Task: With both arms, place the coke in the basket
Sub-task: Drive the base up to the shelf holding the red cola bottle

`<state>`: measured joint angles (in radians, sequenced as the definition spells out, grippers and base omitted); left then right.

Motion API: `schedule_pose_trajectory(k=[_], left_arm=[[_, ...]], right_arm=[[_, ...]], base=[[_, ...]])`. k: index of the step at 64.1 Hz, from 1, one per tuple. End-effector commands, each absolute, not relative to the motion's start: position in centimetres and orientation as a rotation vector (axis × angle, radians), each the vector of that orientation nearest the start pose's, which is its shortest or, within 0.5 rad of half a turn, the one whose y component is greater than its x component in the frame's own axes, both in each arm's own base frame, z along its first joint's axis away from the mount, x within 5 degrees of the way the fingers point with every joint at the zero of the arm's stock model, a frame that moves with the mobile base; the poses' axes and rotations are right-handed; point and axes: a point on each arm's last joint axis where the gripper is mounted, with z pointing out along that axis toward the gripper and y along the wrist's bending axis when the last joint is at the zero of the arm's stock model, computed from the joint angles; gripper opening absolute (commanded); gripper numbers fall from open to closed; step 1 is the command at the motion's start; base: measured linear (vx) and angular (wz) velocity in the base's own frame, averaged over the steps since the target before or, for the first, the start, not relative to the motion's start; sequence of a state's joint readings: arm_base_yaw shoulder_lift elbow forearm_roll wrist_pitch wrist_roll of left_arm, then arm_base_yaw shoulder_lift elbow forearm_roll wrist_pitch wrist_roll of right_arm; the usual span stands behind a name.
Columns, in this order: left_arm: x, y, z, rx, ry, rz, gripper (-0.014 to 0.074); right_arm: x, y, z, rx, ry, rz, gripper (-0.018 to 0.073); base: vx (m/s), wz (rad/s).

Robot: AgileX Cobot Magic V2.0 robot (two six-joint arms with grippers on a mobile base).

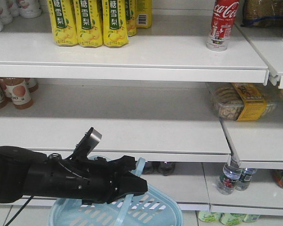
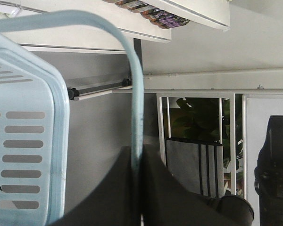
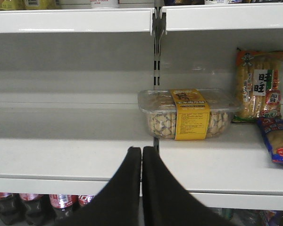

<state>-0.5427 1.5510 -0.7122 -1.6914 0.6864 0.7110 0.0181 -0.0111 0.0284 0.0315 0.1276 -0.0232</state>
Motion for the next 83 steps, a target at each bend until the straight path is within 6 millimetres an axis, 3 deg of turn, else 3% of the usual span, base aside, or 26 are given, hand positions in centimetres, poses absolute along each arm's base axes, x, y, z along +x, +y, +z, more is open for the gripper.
schedule_pose_trajectory(k=[1,83], left_arm=[[21.53,-20.16,23.32,-0.184,2.438,-1.658,-0.0006],[21.53,-20.16,23.32,-0.184,2.438,-1.658,-0.0006]], right_arm=[[5.61,0.09,19.81,-0.010,1.543,0.013,-0.0010],[5.61,0.09,19.81,-0.010,1.543,0.013,-0.0010]], base=[[0.06,-0.01],[0.05,-0.01]])
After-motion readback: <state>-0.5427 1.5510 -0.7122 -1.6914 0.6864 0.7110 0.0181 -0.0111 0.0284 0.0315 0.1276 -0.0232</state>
